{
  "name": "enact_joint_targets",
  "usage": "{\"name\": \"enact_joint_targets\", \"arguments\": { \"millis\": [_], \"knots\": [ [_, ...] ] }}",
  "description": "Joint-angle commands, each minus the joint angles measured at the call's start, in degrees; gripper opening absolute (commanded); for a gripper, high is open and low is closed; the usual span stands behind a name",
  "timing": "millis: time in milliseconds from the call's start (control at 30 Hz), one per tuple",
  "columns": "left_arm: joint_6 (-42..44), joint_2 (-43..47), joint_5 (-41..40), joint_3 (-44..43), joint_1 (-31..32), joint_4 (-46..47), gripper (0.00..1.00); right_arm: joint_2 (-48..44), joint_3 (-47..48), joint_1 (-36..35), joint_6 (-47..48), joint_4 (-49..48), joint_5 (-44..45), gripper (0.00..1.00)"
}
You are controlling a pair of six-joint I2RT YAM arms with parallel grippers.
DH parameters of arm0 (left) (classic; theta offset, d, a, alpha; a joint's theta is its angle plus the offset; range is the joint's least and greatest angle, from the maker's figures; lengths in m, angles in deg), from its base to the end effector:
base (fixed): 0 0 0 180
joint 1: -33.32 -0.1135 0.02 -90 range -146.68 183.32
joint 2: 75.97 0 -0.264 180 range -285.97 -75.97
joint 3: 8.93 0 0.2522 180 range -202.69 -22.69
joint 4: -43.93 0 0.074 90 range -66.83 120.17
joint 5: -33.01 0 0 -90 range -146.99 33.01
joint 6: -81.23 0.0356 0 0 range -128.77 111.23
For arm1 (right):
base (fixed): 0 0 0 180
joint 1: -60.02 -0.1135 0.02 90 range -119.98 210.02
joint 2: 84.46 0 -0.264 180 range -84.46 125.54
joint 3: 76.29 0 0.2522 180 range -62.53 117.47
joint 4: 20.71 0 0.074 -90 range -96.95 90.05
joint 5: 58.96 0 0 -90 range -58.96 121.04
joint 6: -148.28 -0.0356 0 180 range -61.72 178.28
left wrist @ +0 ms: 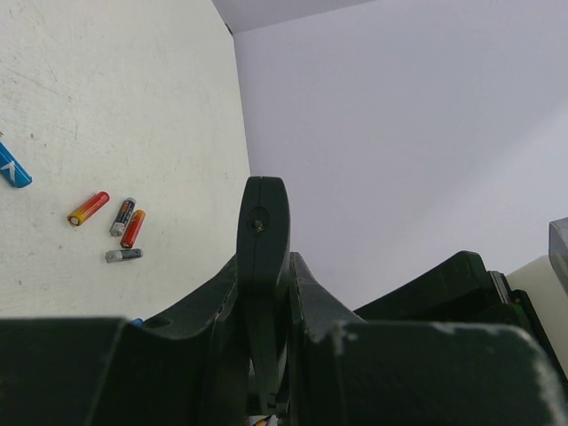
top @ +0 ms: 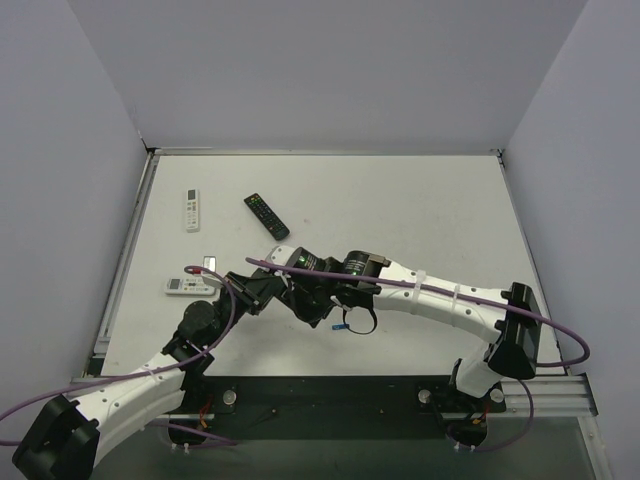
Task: Load the batteries into the remote control
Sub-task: Load the battery cover into the remote control.
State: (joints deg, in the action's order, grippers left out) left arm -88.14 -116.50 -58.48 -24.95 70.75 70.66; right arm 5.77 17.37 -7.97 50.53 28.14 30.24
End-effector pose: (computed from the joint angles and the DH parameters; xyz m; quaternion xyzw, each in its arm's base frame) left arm 0.1263 -0.0955 0.1847 -0.2568 0.6440 -0.6090 0.3853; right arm 0.1306 0.3244 0.3145 -0.4666 0.7990 0.2379 0.2954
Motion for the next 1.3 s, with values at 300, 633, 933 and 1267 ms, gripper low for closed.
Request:
{"name": "enact_joint_targets", "arguments": {
  "millis": [300,633,933,1267],
  "knots": [
    [-3.07,2.65,-0.61,0.86,0.1,7.76,0.0,3.54,3.51,-0.22,-3.15,4.28,1.76,0.11],
    [-3.07,3.0,0.18,1.38,0.19,8.64,0.0,3.63,4.39,0.22,-2.89,4.46,1.5,0.16],
    [-2.63,2.39,1.32,1.38,0.28,10.13,0.0,4.16,5.79,1.19,-2.62,4.81,-0.69,0.17],
    [-2.72,2.57,0.62,0.51,0.89,10.49,0.0,6.62,10.63,2.68,-3.59,11.66,-2.45,0.18]
  ]
}}
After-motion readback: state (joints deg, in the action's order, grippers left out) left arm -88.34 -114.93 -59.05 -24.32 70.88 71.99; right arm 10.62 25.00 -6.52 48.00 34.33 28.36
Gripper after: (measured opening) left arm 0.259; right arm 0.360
